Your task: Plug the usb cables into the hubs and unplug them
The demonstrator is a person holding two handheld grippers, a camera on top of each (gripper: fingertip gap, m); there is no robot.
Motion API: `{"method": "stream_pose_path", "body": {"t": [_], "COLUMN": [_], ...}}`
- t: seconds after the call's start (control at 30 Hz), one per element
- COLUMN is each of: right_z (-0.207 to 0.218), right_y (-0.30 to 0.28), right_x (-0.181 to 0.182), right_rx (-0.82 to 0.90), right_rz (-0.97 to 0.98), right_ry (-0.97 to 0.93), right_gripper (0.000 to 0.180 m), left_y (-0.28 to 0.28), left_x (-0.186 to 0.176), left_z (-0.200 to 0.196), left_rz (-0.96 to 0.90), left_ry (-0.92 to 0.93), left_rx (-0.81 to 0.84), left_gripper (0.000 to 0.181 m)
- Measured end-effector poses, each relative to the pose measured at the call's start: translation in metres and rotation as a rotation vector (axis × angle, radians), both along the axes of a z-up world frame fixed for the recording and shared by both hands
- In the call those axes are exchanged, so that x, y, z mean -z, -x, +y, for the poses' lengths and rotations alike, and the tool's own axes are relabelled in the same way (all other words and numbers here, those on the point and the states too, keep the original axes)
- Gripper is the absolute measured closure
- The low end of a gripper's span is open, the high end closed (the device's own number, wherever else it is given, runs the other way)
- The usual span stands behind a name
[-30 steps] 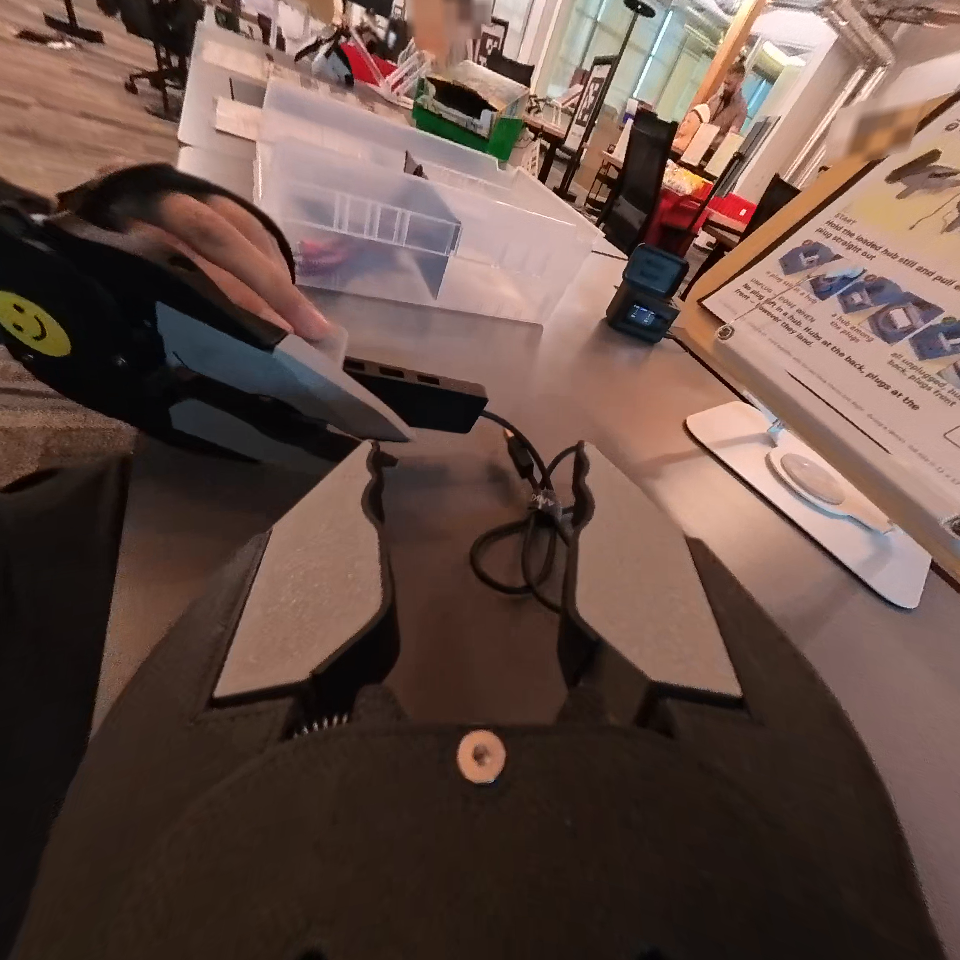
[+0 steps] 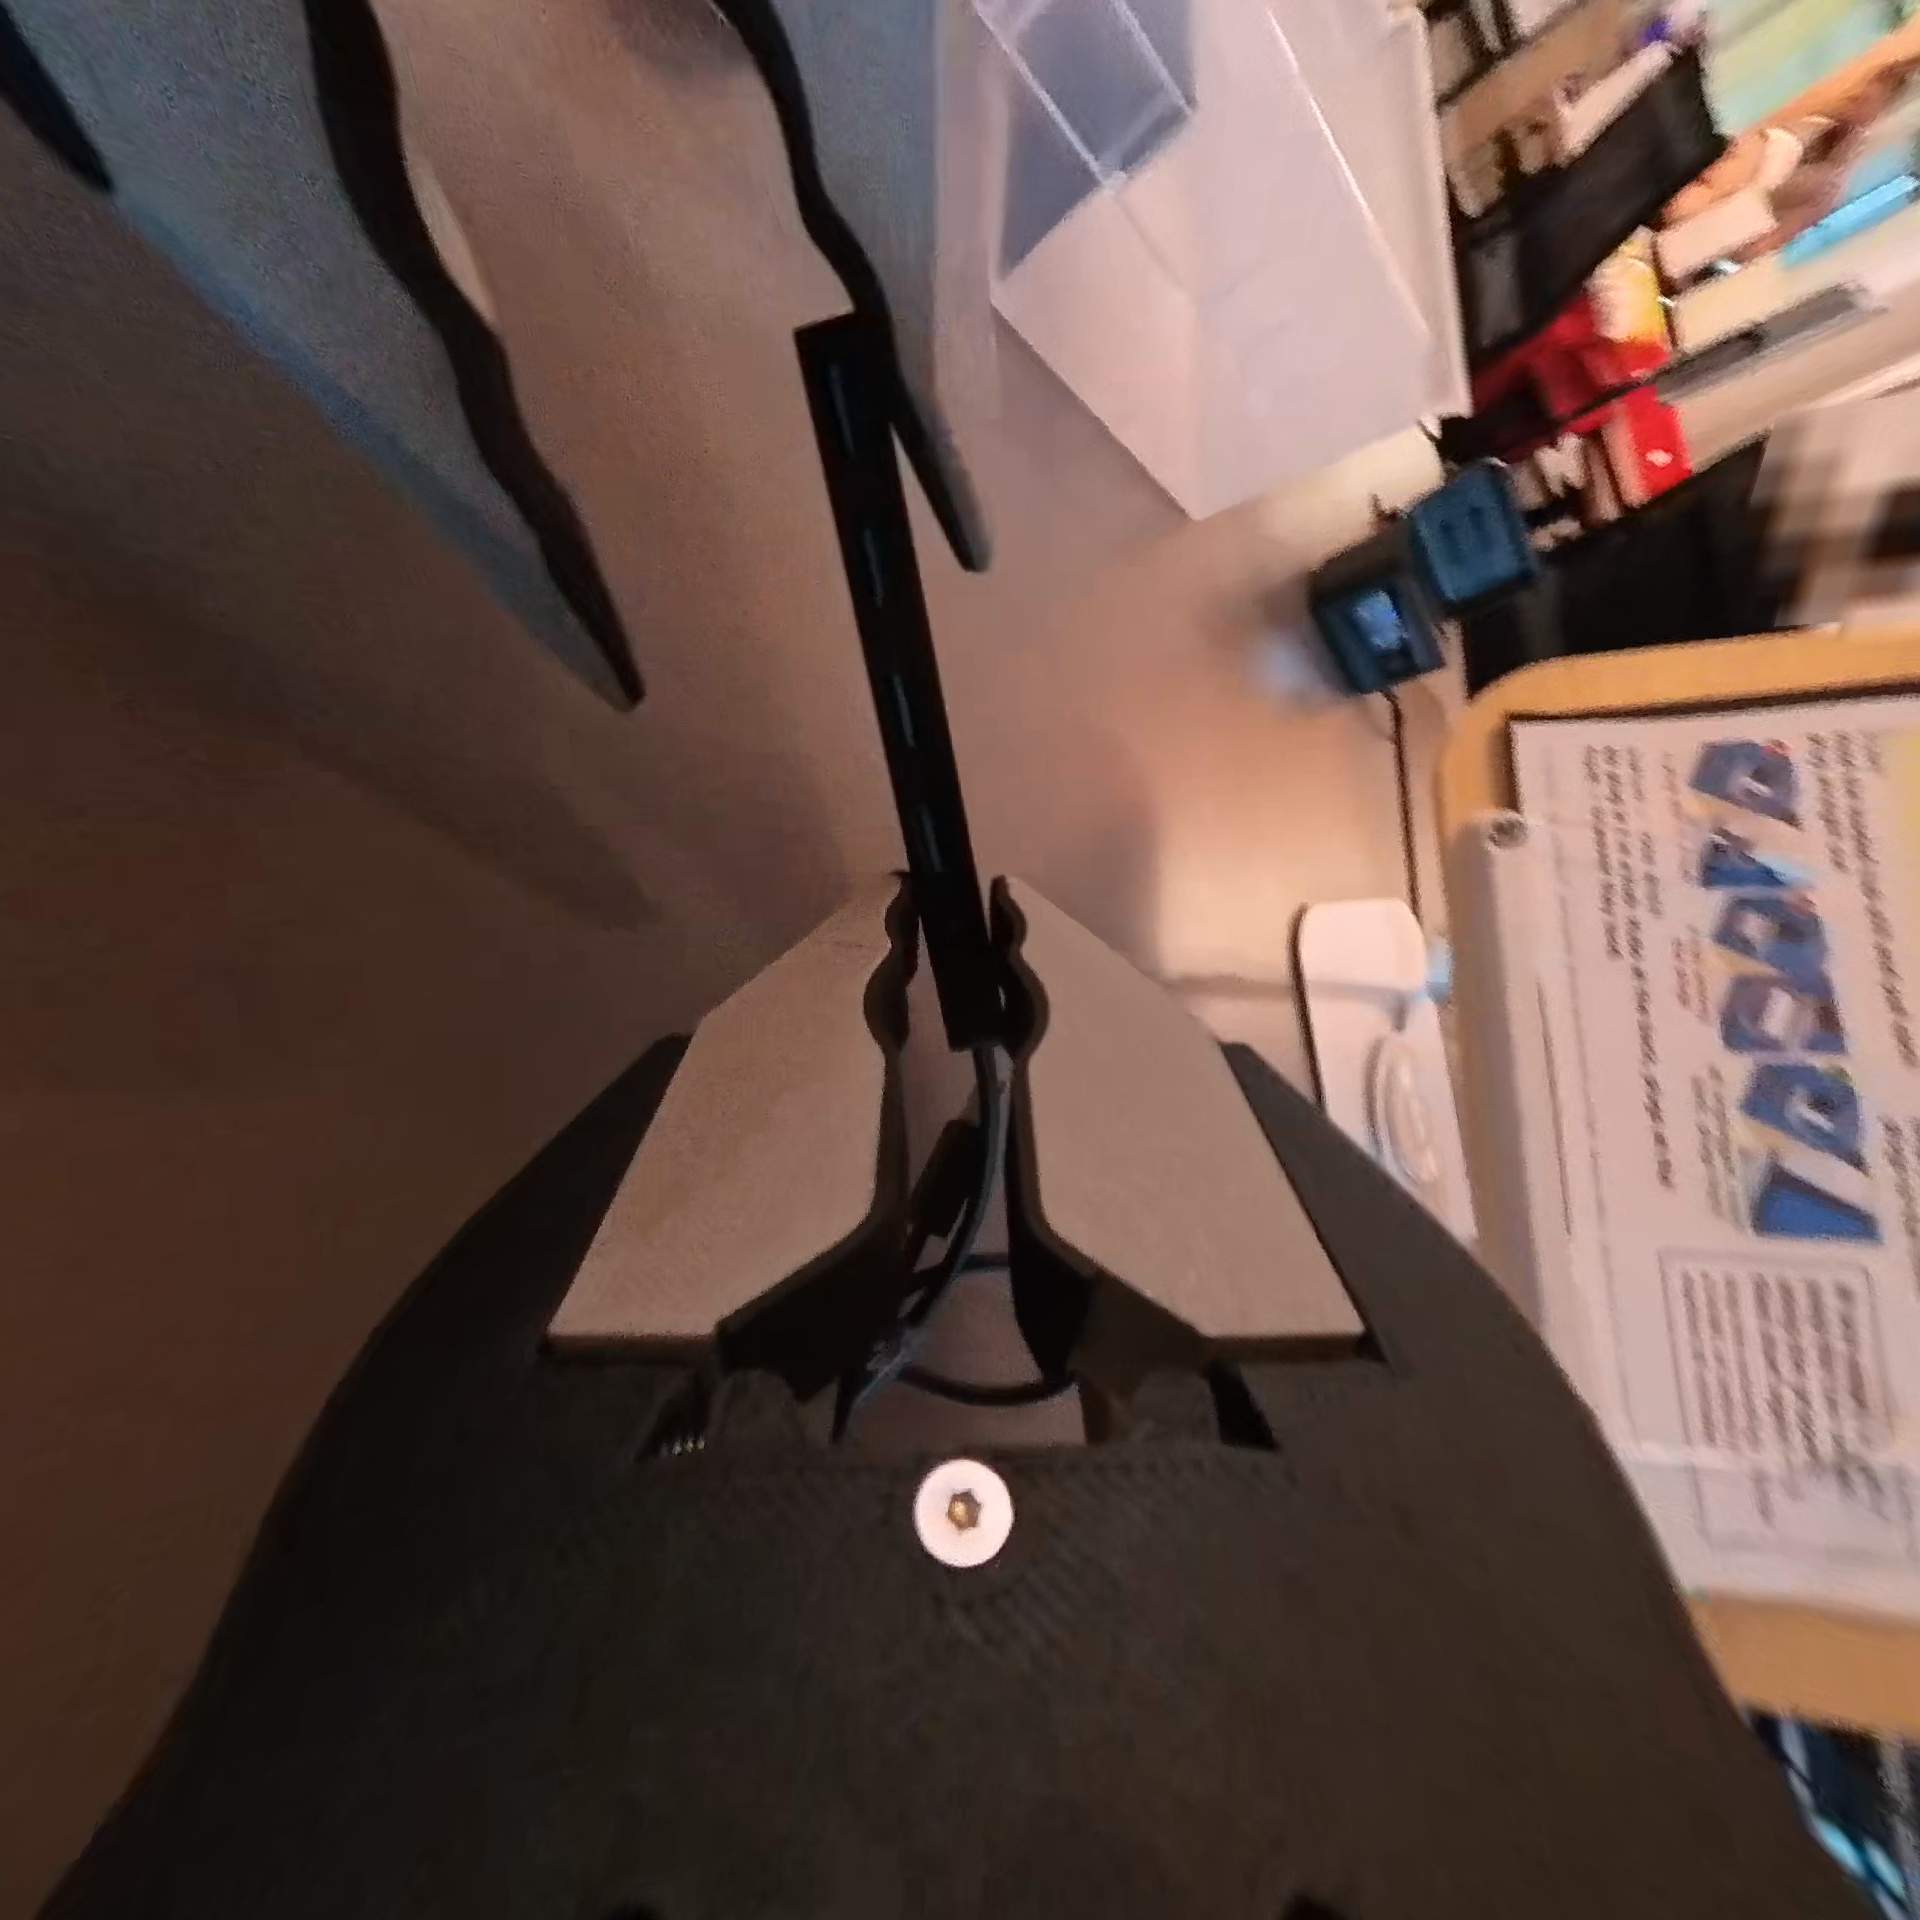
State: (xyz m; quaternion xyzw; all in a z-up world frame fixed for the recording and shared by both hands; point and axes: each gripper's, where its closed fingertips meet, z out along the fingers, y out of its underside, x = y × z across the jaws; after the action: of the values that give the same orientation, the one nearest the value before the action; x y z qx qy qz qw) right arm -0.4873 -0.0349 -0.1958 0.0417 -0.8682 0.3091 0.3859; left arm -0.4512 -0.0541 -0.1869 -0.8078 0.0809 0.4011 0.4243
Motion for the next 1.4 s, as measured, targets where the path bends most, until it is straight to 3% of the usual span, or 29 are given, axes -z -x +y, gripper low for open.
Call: {"method": "stream_pose_path", "body": {"t": [0.13, 0.17, 0.23, 0.4, 0.5, 0.63, 0.7, 0.8, 0.87, 0.93, 1.03, 1.2, 1.33, 1.4], "right_z": [0.019, 0.023, 0.028, 0.039, 0.043, 0.052, 0.06, 0.056, 0.041, 0.031, 0.033, 0.045, 0.047, 0.053], "right_y": [0.003, 0.002, -0.002, 0.002, 0.008, 0.006, 0.008, 0.009, -0.011, -0.038, -0.058, -0.058, -0.038, -0.025], "right_x": [0.003, 0.006, 0.007, -0.014, -0.045, -0.113, -0.126, -0.102, -0.076, -0.06, -0.065, -0.075, -0.031, -0.002], "right_rx": [0.093, 0.096, 0.089, 0.143, 0.212, 0.393, 0.434, 0.319, 0.13, -0.047, -0.153, -0.12, 0.022, 0.147], "right_rz": [0.125, 0.146, 0.213, 0.441, 0.636, 0.975, 0.998, 0.782, 0.566, 0.385, 0.238, 0.117, -0.198, -0.384], "right_ry": [-0.046, -0.064, -0.106, -0.173, -0.165, -0.053, 0.025, 0.122, 0.182, 0.252, 0.416, 0.613, 0.563, 0.524], "right_gripper": [0.17, 0.17, 0.168, 0.169, 0.168, 0.167, 0.169, 0.163, 0.174, 0.175, 0.176, 0.179, 0.18, 0.176], "left_y": [0.006, 0.006, 0.014, 0.025, 0.031, 0.037, 0.04, 0.052, 0.054, 0.054, 0.036, -0.017, -0.011, -0.013], "left_x": [0.016, 0.019, 0.014, 0.0, -0.028, -0.097, -0.114, -0.094, -0.064, -0.037, 0.005, 0.053, 0.053, 0.053], "left_z": [0.024, 0.028, 0.029, 0.036, 0.038, 0.044, 0.05, 0.053, 0.044, 0.028, 0.008, -0.007, -0.014, -0.015], "left_rz": [-0.017, -0.031, 0.065, 0.347, 0.53, 0.826, 0.938, 0.962, 0.886, 0.749, 0.487, 0.245, 0.196, 0.014], "left_ry": [0.04, 0.042, 0.049, 0.154, 0.172, 0.15, 0.196, 0.303, 0.351, 0.337, 0.348, 0.462, 0.467, 0.429], "left_rx": [0.004, 0.011, -0.004, -0.002, -0.022, -0.039, -0.053, -0.055, -0.035, -0.038, 0.011, 0.15, 0.089, 0.074], "left_gripper": [0.123, 0.132, 0.172, 0.173, 0.173, 0.173, 0.173, 0.173, 0.173, 0.173, 0.173, 0.169, 0.169, 0.152]}}
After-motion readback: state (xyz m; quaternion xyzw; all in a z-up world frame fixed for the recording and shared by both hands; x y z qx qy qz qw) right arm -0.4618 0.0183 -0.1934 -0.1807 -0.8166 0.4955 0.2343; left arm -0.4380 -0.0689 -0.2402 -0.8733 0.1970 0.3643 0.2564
